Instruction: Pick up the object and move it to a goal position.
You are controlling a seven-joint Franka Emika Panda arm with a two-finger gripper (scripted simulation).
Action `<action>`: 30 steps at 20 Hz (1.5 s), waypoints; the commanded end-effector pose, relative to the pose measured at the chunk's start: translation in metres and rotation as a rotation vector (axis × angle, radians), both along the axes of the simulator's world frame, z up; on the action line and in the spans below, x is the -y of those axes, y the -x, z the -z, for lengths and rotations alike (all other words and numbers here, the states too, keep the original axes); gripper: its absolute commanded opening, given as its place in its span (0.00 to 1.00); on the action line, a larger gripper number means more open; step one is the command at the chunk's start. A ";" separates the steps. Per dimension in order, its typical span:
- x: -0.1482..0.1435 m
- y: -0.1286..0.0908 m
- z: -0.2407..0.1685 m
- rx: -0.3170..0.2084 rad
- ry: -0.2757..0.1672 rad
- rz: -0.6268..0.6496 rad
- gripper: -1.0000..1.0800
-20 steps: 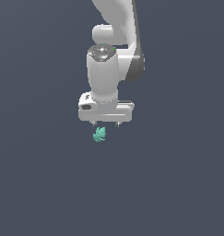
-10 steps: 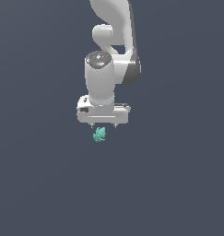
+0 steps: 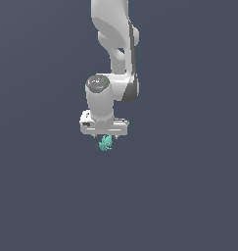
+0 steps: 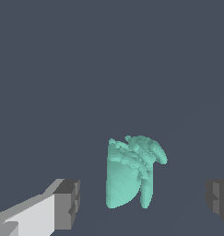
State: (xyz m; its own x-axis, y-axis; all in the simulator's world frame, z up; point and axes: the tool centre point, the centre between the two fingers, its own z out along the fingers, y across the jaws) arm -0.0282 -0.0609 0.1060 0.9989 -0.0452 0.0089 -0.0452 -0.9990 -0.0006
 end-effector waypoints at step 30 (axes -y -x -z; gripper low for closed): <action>0.007 0.009 0.067 -0.009 0.000 0.004 0.00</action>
